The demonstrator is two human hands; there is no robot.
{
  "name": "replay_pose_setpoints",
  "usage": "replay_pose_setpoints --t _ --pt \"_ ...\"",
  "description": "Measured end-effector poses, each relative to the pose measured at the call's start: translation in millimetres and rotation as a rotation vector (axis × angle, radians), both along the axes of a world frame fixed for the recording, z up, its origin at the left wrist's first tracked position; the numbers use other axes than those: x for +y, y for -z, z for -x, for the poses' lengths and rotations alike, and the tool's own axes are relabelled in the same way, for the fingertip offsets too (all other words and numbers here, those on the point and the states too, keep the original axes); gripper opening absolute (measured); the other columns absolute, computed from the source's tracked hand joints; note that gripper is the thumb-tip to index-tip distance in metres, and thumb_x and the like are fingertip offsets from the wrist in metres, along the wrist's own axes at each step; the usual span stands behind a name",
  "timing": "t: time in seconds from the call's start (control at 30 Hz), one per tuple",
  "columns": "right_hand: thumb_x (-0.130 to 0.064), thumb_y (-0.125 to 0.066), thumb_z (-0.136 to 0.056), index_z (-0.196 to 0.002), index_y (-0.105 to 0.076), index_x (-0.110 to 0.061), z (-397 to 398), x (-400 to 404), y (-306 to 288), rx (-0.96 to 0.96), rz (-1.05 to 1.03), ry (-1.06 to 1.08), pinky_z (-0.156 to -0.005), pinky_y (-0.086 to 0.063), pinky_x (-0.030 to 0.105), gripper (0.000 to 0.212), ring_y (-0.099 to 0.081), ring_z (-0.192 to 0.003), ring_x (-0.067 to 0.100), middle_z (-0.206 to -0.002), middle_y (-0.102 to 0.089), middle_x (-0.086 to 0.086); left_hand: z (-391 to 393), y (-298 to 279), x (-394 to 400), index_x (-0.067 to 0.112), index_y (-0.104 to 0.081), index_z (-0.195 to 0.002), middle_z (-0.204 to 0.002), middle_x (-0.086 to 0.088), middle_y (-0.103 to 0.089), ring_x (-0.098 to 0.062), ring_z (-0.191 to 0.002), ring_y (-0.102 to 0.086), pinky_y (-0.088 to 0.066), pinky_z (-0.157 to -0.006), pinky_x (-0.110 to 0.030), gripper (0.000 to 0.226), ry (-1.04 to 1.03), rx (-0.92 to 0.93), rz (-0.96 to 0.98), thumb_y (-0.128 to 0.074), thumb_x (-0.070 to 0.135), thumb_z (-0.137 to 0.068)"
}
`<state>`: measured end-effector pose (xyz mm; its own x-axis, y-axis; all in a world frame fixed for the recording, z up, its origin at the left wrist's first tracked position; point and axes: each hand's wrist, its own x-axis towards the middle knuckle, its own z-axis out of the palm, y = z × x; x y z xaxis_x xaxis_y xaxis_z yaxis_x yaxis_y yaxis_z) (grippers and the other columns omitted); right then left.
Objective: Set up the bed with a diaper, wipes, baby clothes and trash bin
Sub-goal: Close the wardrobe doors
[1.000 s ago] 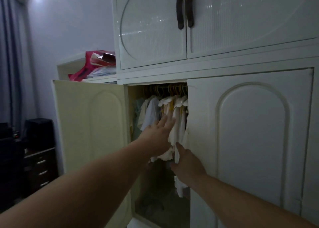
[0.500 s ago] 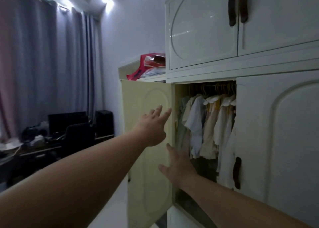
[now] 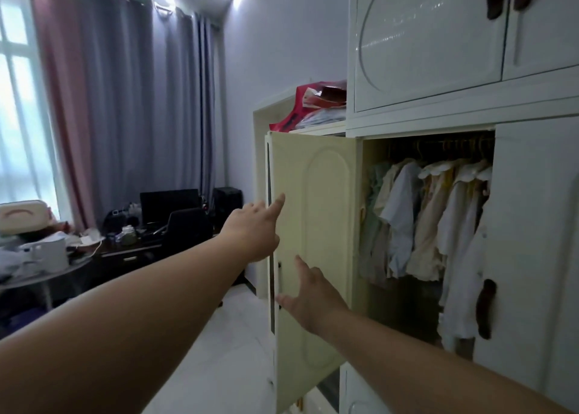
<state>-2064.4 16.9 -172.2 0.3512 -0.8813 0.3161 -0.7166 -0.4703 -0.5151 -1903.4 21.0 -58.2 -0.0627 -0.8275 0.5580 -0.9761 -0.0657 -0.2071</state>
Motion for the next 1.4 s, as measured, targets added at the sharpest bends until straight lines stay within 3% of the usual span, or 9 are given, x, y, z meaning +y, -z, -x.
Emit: replay_pose_setpoints --t 0.1,0.23,0.4,0.57,0.77,0.87,0.9,1.0,1.4 --pt "-0.063 -0.060 -0.082 -0.154 -0.004 -0.037 -9.3 -7.0 0.4 -0.024 -0.011 0.046 -0.100 -0.046 0.039 0.095 -0.047 -0.131 0.027 -0.153 -0.033 0.004 -13.8 -0.2 -13.2 0.032 0.014 -0.154 -0.134 -0.011 -0.044 -0.029 -0.116 -0.047 -0.044 -0.090 -0.041 0.090 0.031 0.052 -0.032 -0.046 0.035 -0.087" --pt "-0.063 -0.059 -0.080 -0.153 -0.006 -0.038 -17.2 -17.9 5.3 -0.049 -0.022 0.132 -0.095 -0.047 0.036 0.094 -0.050 -0.127 0.026 -0.150 -0.038 0.003 -15.2 0.8 -29.8 0.030 0.011 -0.154 -0.148 -0.011 -0.037 -0.031 -0.125 -0.045 -0.044 -0.097 -0.043 0.089 0.160 0.058 0.017 -0.046 0.031 -0.086" --pt "-0.067 -0.059 -0.078 -0.149 -0.007 -0.043 -21.9 -29.4 14.1 -0.090 0.009 0.245 -0.091 -0.048 0.034 0.091 -0.054 -0.125 0.024 -0.146 -0.043 0.000 -8.4 7.0 -48.0 0.026 0.001 -0.155 -0.129 -0.014 -0.051 -0.030 -0.102 -0.057 -0.054 -0.079 -0.043 0.084 0.371 0.093 0.201 -0.043 0.031 -0.084" --pt "-0.076 -0.055 -0.074 -0.147 -0.011 -0.044 -24.8 -28.6 17.2 -0.051 0.063 0.401 -0.087 -0.047 0.034 0.091 -0.057 -0.122 0.021 -0.141 -0.050 -0.003 9.1 14.6 -56.8 0.026 0.003 -0.157 -0.121 -0.009 -0.054 -0.019 -0.085 -0.056 -0.049 -0.064 -0.031 0.085 0.607 0.061 0.325 -0.042 0.040 -0.087" --pt "-0.059 -0.059 -0.087 -0.122 -0.046 -0.031 -3.1 -12.5 22.5 0.003 0.105 0.533 -0.088 -0.050 0.028 0.047 -0.063 -0.107 0.014 -0.117 -0.063 -0.007 40.3 16.0 -63.7 0.022 0.011 -0.158 -0.129 -0.009 -0.054 -0.023 -0.099 -0.062 -0.058 -0.072 -0.037 0.091 0.846 0.115 0.371 -0.042 0.053 -0.091" --pt "-0.044 -0.060 -0.093 -0.111 -0.056 -0.024 17.2 0.5 21.4 0.110 0.026 0.579 -0.070 -0.055 0.028 0.028 -0.066 -0.081 0.014 -0.095 -0.066 0.000 61.8 17.1 -67.0 0.023 0.016 -0.156 -0.139 -0.009 -0.050 -0.024 -0.112 -0.059 -0.055 -0.080 -0.039 0.092 0.926 0.192 0.348 -0.037 0.063 -0.093" --pt "-0.045 -0.059 -0.094 -0.100 -0.059 -0.026 24.5 4.6 21.3 0.057 0.004 0.620 -0.065 -0.054 0.024 0.019 -0.066 -0.074 0.010 -0.086 -0.067 -0.003 68.9 18.1 -67.9 0.023 0.016 -0.156 -0.141 -0.009 -0.048 -0.024 -0.115 -0.058 -0.055 -0.081 -0.039 0.093 0.943 0.206 0.345 -0.037 0.065 -0.093" --pt "-0.050 -0.053 -0.096 -0.079 -0.057 -0.028 51.8 11.5 21.9 -0.055 0.004 0.664 -0.057 -0.045 0.018 0.028 -0.063 -0.060 0.004 -0.068 -0.063 -0.006 95.6 20.6 -68.9 0.026 0.016 -0.156 -0.145 -0.007 -0.042 -0.025 -0.120 -0.055 -0.054 -0.085 -0.039 0.094 0.980 0.222 0.324 -0.040 0.065 -0.091" --pt "-0.050 -0.045 -0.100 -0.072 -0.057 -0.020 169.3 5.9 18.5 -0.123 -0.153 0.771 -0.057 -0.043 0.021 0.043 -0.059 -0.056 0.009 -0.065 -0.059 -0.004 211.1 31.4 -88.3 0.035 0.005 -0.156 -0.158 -0.009 -0.021 -0.037 -0.138 -0.038 -0.047 -0.097 -0.050 0.089 0.929 0.194 0.215 -0.051 0.049 -0.088"
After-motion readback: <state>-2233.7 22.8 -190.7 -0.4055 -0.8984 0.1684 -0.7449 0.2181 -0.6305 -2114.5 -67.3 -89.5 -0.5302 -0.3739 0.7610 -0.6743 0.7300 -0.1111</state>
